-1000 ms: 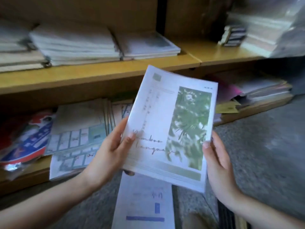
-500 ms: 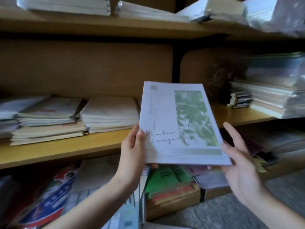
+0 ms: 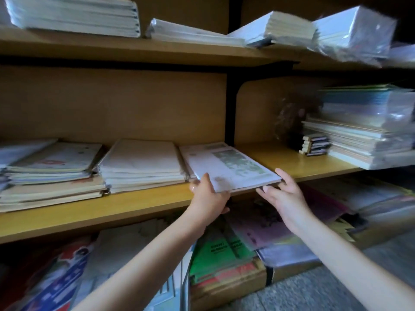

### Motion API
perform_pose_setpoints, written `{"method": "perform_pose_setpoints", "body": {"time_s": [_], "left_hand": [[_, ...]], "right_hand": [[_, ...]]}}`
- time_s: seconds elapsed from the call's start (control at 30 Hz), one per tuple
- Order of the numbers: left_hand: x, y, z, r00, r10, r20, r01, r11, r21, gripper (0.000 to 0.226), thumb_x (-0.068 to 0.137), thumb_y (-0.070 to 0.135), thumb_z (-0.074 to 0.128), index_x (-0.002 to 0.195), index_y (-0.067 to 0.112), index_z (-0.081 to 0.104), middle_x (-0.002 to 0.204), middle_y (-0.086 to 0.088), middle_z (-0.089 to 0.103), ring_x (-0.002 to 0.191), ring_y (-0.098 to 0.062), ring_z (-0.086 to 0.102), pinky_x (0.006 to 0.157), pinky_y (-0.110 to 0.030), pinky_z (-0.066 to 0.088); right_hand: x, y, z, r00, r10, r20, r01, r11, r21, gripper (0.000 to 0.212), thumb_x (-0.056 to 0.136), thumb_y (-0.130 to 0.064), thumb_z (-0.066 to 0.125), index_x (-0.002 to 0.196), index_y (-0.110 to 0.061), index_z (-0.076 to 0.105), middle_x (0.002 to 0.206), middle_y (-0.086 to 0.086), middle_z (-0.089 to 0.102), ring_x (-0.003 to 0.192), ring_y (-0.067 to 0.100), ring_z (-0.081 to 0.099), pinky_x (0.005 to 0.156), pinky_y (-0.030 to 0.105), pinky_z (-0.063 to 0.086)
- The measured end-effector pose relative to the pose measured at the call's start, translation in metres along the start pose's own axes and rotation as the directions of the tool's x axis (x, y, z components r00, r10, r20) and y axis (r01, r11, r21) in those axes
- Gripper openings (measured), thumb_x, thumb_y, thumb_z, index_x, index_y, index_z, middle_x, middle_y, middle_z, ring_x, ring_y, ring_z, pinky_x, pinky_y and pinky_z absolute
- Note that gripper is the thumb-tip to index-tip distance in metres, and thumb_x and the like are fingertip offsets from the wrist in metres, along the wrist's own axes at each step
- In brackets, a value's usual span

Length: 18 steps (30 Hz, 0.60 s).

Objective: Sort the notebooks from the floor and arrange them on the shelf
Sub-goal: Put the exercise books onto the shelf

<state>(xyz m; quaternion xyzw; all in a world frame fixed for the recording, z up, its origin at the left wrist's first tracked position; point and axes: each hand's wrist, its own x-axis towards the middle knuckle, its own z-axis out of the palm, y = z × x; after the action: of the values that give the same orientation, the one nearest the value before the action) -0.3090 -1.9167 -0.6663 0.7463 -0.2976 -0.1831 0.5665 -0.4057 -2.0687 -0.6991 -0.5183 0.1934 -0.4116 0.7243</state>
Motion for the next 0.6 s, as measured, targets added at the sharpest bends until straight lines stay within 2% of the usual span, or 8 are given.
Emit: {"method": "perform_pose_setpoints", "body": {"time_s": [0.07,0.17,0.27,0.33,0.4,0.47,0.53,0.6], "left_hand": [[-0.002,-0.007,-0.001,0.988,0.149,-0.033,-0.136,0.957,0.255,0.051,0.091,0.012,0.055,0.136,0.02,0.033,0.15,-0.011,-0.001,0.1,-0.023,0.052,0.082,-0.032,0.053],[-0.002,-0.019,-0.009,0.936,0.35,-0.042,-0.282,0.816,0.505,0.03,0.093,0.019,0.054,0.119,0.019,0.039,0.149,-0.01,0.006,0.074,-0.023,0.063,0.069,-0.031,0.051],[0.001,-0.027,-0.015,0.882,0.47,-0.041,-0.314,0.65,0.692,0.022,0.093,0.024,0.051,0.111,0.018,0.039,0.143,-0.007,0.021,0.07,-0.022,0.061,0.055,-0.032,0.049],[0.003,-0.03,-0.018,0.866,0.498,-0.037,-0.309,0.593,0.743,0.016,0.093,0.02,0.051,0.105,0.018,0.04,0.138,-0.004,0.027,0.067,-0.022,0.059,0.05,-0.029,0.043],[0.007,-0.032,-0.02,0.855,0.517,-0.035,-0.301,0.551,0.779,0.012,0.092,0.011,0.051,0.099,0.018,0.044,0.132,-0.002,0.034,0.064,-0.023,0.057,0.045,-0.029,0.041],[0.012,-0.034,-0.023,0.838,0.546,-0.02,-0.302,0.493,0.816,0.017,0.089,0.003,0.05,0.096,0.019,0.05,0.127,0.001,0.042,0.067,-0.021,0.055,0.041,-0.026,0.033],[0.018,-0.035,-0.026,0.816,0.578,-0.014,-0.299,0.444,0.845,0.024,0.088,0.002,0.051,0.099,0.021,0.059,0.125,0.005,0.05,0.084,-0.019,0.057,0.043,-0.024,0.032],[0.023,-0.035,-0.027,0.797,0.604,-0.015,-0.301,0.418,0.857,0.031,0.088,0.002,0.051,0.108,0.022,0.064,0.124,0.008,0.056,0.102,-0.016,0.055,0.056,-0.027,0.044]], "right_hand": [[-0.001,0.002,0.001,0.997,-0.071,-0.029,0.066,0.987,-0.144,0.057,0.087,0.01,0.055,0.137,-0.014,0.039,0.134,0.009,0.035,0.097,0.016,0.061,0.068,0.023,0.058],[0.004,0.004,0.005,0.979,-0.201,-0.042,0.169,0.907,-0.386,0.038,0.086,0.0,0.062,0.117,-0.013,0.046,0.111,0.005,0.044,0.076,0.013,0.062,0.056,0.021,0.056],[0.012,0.007,0.01,0.921,-0.39,0.026,0.314,0.699,-0.642,0.028,0.082,-0.009,0.069,0.099,-0.016,0.048,0.073,0.0,0.046,0.059,0.015,0.051,0.057,0.026,0.045],[0.014,0.008,0.014,0.882,-0.462,0.093,0.377,0.573,-0.728,0.021,0.082,-0.008,0.068,0.089,-0.018,0.051,0.059,-0.005,0.041,0.055,0.013,0.044,0.059,0.029,0.04],[0.011,0.01,0.021,0.868,-0.47,0.159,0.414,0.508,-0.756,0.017,0.083,-0.01,0.066,0.082,-0.021,0.053,0.059,-0.007,0.045,0.057,0.012,0.046,0.06,0.033,0.044],[0.004,0.016,0.028,0.843,-0.459,0.28,0.487,0.432,-0.759,0.012,0.084,-0.014,0.064,0.082,-0.023,0.056,0.068,-0.009,0.054,0.067,0.01,0.054,0.065,0.035,0.047],[-0.001,0.023,0.033,0.79,-0.426,0.441,0.58,0.286,-0.763,0.011,0.084,-0.016,0.063,0.092,-0.024,0.058,0.086,-0.012,0.058,0.085,0.009,0.055,0.076,0.032,0.048],[0.0,0.03,0.039,0.778,-0.344,0.526,0.599,0.154,-0.786,0.027,0.084,-0.021,0.063,0.11,-0.024,0.055,0.108,-0.01,0.054,0.105,0.01,0.047,0.09,0.028,0.038]]}}
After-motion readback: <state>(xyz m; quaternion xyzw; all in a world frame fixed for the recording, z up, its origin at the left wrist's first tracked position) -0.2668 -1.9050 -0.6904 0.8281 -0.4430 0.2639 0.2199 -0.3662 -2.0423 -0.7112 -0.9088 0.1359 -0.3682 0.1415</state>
